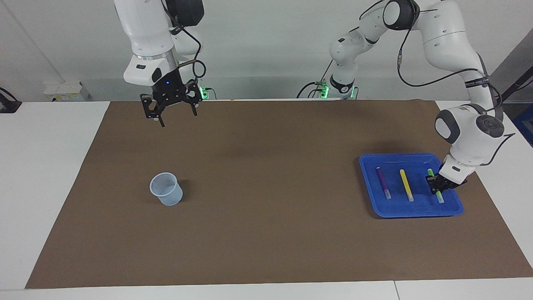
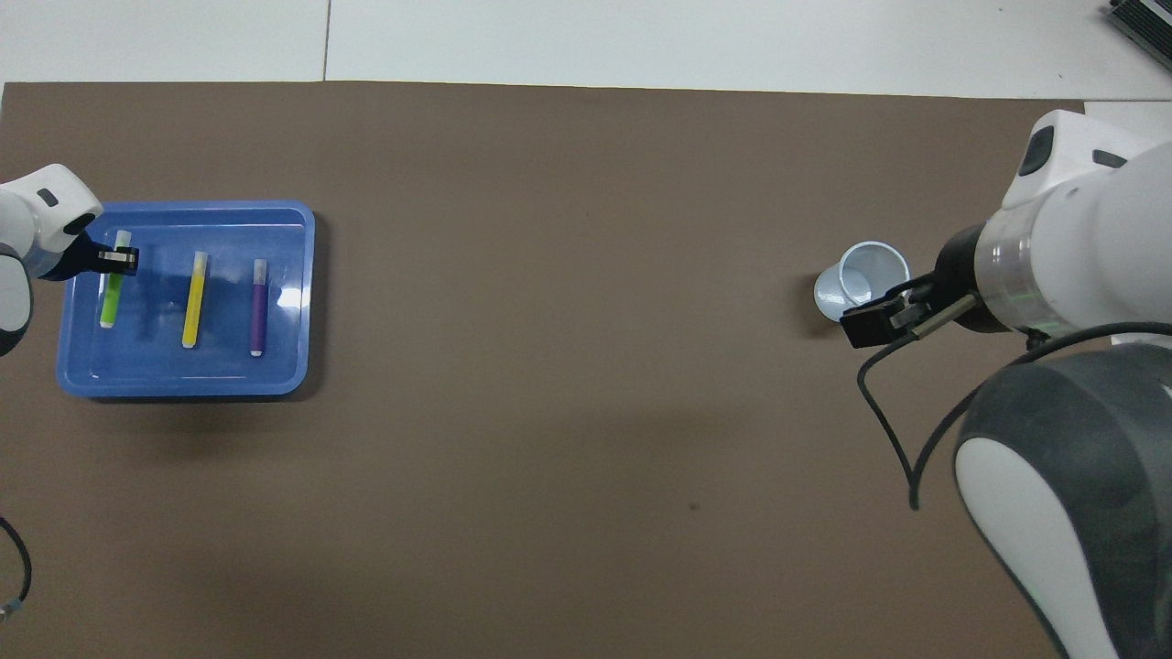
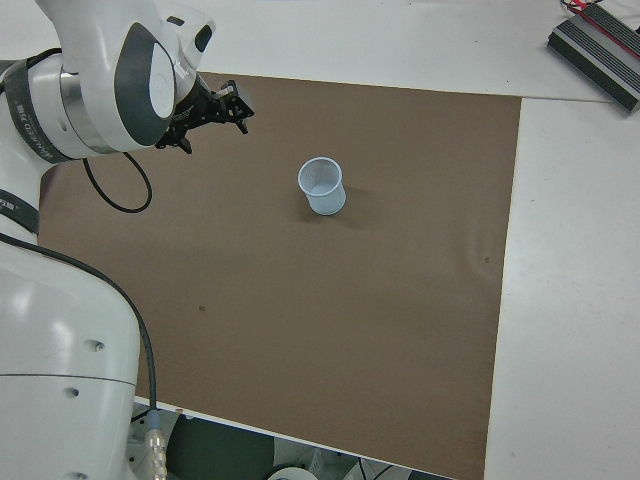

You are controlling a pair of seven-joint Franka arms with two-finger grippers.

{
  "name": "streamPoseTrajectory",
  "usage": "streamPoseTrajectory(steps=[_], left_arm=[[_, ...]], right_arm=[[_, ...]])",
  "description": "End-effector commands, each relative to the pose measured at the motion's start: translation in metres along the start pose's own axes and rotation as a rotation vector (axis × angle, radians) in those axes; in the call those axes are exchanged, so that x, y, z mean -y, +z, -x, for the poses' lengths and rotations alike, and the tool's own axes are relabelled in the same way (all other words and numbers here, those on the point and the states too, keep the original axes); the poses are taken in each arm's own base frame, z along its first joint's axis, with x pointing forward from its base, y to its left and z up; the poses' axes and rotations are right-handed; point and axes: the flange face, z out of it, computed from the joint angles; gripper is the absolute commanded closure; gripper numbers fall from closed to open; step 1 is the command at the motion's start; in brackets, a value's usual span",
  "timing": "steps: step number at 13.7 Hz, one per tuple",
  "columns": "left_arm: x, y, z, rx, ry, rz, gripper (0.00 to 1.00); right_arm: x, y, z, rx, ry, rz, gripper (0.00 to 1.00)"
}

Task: Right arm passes pens to left for tray arrangement
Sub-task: 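Release the green pen in the tray and raise the left gripper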

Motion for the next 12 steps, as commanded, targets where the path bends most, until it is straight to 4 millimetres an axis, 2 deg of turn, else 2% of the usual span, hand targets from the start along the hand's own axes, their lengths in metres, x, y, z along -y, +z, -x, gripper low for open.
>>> streamPoseTrajectory(steps=[1,3,5,6,7,8,9,10,11,12], left_arm=[[-0.006,0.018,0.010,-0.011,0.023,-0.001,1.00],[-0.016,0.023,0.013,-0.018,0.034,0.003,1.00],[-0.018,0.024,0.013,-0.027,0.035,0.002,1.00],[-0.016,0.024,0.014,-0.024,0.032,0.002,1.00],[-0.015,0.024,0.014,-0.018,0.032,0.003,1.00],[-0.014,0.024,0.015,-0.018,0.029,0.004,1.00],[-0.012,0.023,0.015,-0.019,0.030,0.002,0.83],[-0.011,0.023,0.015,-0.019,0.030,0.002,0.24],[-0.011,0.023,0.016,-0.016,0.030,0.003,0.00],[-0.010,0.023,0.016,-0.014,0.028,0.002,0.00]], right_arm=[[0.002,0.005,0.006,0.010,-0.023,-0.010,0.00],[-0.012,0.006,0.017,0.089,-0.005,-0.029,0.00],[-0.024,0.004,0.028,0.145,0.022,-0.037,0.00],[-0.036,0.006,0.035,0.166,0.045,-0.043,0.00],[-0.045,0.005,0.037,0.162,0.060,-0.041,0.00],[-0.045,0.005,0.036,0.157,0.060,-0.041,0.00],[-0.045,0.004,0.037,0.155,0.060,-0.038,0.00],[-0.045,0.004,0.036,0.152,0.060,-0.036,0.00],[-0.046,0.005,0.035,0.147,0.061,-0.033,0.00],[-0.047,0.007,0.035,0.144,0.063,-0.029,0.00]])
